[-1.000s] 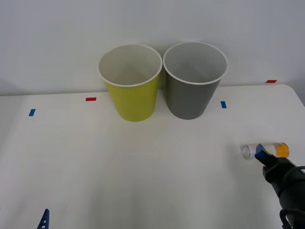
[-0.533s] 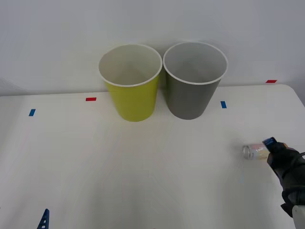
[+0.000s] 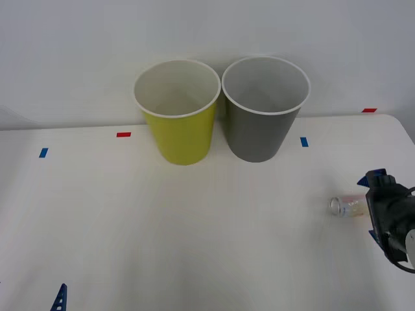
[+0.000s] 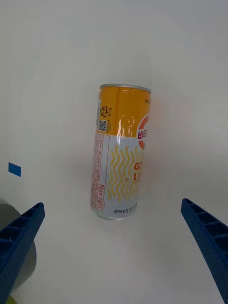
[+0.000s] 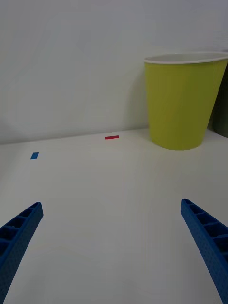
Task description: Put cans in the gray bin and PET bottles in the light green bin.
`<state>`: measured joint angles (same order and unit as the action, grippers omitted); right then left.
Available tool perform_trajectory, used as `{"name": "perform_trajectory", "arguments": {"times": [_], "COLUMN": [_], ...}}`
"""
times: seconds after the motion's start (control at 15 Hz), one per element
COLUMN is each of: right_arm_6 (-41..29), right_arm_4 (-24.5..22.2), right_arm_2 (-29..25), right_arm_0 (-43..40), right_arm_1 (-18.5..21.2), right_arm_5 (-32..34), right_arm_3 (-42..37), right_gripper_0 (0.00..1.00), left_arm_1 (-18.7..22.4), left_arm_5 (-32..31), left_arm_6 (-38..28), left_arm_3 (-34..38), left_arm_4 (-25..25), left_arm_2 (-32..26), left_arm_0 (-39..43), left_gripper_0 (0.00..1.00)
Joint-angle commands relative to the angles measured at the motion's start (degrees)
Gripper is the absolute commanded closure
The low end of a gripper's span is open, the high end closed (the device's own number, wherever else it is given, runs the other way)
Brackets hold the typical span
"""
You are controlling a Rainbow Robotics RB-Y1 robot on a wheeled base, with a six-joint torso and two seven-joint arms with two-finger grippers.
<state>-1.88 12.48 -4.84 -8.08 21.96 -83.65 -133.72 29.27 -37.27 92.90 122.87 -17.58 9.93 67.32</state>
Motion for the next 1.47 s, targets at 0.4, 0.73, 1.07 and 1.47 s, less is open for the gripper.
{"name": "perform_trajectory", "arguments": {"times": [0.4,0.73,1.07,1.47], "right_arm_6": [-7.6,-8.8,-9.5,-9.3], "right_arm_4": [9.1,18.1,27.6,29.9], "right_arm_2": [-0.7,-1.0,-1.3,3.3], "right_arm_0": [6.2,8.5,13.2,19.2], "right_arm_1": [9.1,15.4,20.0,21.5], "right_arm_5": [-5.2,-7.9,-7.7,-7.1], "right_arm_3": [7.9,11.0,19.6,28.8], "right_gripper_0": [0.00,0.00,0.00,0.00], "left_arm_1": [0.0,0.0,0.0,0.0], "left_arm_5": [0.0,0.0,0.0,0.0], "left_arm_6": [0.0,0.0,0.0,0.0], "left_arm_3": [0.0,0.0,0.0,0.0], "left_arm_4": [0.0,0.0,0.0,0.0], "left_arm_2": [0.0,0.0,0.0,0.0], "left_arm_0": [0.0,0.0,0.0,0.0], "left_gripper_0": [0.00,0.00,0.00,0.00]}}
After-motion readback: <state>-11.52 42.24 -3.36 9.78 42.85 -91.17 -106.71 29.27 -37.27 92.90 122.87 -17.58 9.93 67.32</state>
